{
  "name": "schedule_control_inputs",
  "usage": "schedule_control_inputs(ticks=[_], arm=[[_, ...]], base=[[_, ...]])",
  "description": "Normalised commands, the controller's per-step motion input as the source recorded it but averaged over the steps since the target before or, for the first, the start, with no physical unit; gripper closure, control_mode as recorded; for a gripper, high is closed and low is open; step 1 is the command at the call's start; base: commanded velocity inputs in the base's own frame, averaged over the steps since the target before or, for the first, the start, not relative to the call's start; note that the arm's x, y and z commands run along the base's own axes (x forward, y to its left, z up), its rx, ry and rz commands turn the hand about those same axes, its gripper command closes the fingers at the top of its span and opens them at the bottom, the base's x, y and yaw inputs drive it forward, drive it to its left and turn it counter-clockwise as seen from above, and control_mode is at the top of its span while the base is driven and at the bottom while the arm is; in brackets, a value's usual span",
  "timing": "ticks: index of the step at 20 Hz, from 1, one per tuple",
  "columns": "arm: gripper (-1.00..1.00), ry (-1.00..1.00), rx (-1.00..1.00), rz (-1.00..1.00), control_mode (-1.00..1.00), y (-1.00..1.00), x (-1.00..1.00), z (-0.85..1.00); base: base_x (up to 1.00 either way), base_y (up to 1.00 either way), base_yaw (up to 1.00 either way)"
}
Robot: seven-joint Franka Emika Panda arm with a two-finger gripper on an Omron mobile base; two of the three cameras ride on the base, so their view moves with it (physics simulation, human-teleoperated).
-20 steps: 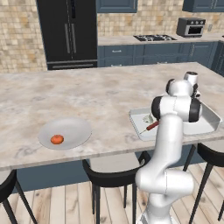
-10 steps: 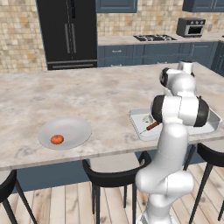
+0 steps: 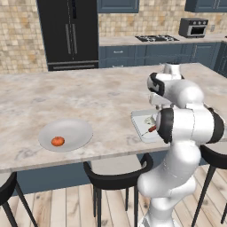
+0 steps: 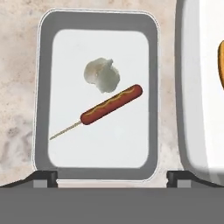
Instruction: Place one cooked food and one vegetable from the large plate to each tupperware container.
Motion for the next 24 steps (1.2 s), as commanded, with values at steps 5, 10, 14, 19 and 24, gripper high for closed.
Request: schedule_control_inputs(ticks=[5,10,14,19,24], arm=[[-1.00,-0.04,0.00,0.00,-1.00,1.00,-0.29,0.13],[-1.00,0.00,0.00,0.00,-1.00,1.00,-0.12,0.09],[-1.00,0.00,0.00,0.00,-1.00,1.00,-0.16,0.03],[-1.00,0.00,0.06,0.00,-1.00,1.00,-0.14,0.00],[-1.00,0.00,0.14,0.01,-1.00,1.00,-0.24,0.00]], base=[[0.00,0.00,0.00],[0.00,0.00,0.00],[0.00,0.00,0.00],[0.00,0.00,0.00],[0.00,0.00,0.00]])
